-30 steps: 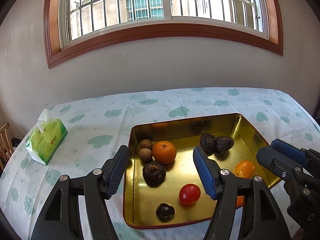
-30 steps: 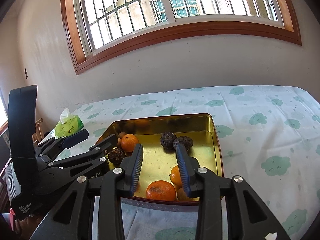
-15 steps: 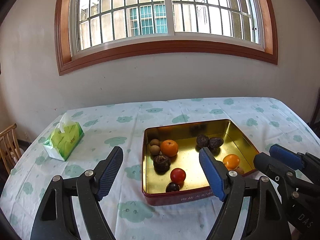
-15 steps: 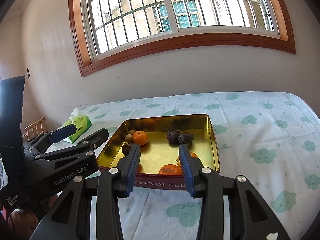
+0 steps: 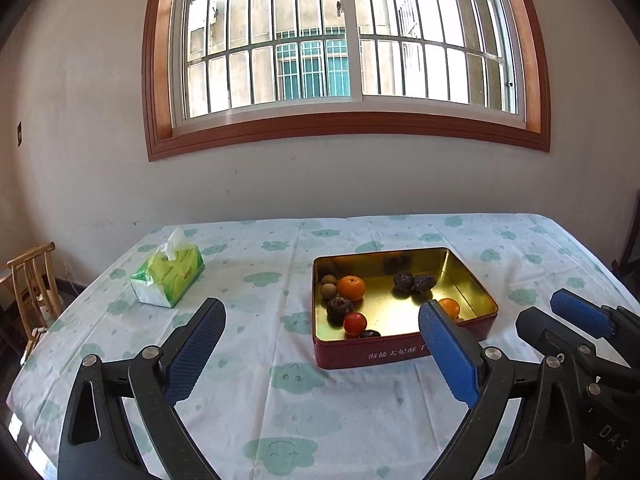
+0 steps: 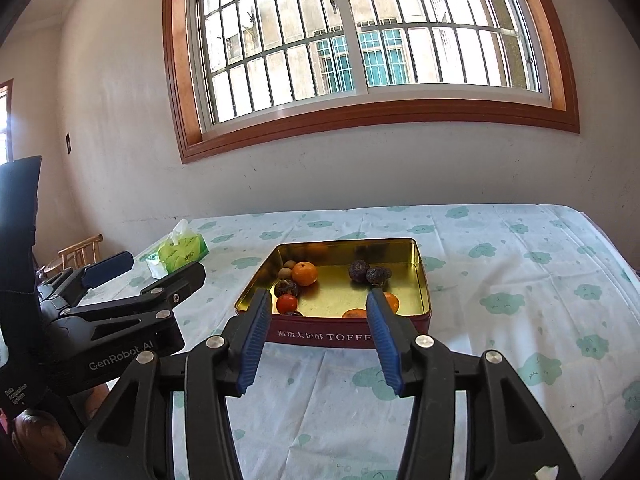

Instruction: Organize fruits

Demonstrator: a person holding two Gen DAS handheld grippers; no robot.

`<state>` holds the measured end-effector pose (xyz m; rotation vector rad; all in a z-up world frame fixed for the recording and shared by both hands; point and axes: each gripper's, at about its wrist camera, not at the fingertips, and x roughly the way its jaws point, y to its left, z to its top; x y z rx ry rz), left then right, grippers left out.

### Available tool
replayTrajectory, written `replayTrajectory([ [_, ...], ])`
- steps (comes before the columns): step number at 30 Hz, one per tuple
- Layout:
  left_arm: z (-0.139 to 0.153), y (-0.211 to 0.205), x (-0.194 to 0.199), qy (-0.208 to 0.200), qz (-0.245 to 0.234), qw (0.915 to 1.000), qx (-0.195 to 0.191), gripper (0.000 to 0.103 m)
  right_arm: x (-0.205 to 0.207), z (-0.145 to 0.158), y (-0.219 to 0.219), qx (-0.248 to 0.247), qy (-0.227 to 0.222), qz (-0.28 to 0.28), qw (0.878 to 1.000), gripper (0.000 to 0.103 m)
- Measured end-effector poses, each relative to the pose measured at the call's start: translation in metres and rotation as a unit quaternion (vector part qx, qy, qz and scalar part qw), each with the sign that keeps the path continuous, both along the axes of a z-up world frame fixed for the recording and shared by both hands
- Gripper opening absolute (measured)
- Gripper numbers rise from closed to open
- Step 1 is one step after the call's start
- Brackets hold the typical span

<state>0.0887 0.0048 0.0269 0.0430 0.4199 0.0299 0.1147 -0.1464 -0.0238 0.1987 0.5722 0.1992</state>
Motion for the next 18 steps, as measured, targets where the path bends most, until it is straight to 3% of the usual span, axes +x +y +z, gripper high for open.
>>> replayTrajectory([
  [8,0.021,0.004,-0.040,-0.028,-0.004,0.9996,-0.007,0.103,-0.032,0.025,0.006,-0.008,-0.034,-0.004,0.999,0.059],
  [12,0.025,0.010,-0.051,-0.027,-0.004,0.9994,-0.019,0.103,-0.045,0.037,0.009,-0.012,-0.050,-0.010,0.999,0.067],
  [18,0.028,0.013,-0.064,-0.028,0.007,0.9994,-0.017,0.103,-0.061,0.048,0.015,-0.026,-0.065,-0.016,0.997,0.071],
])
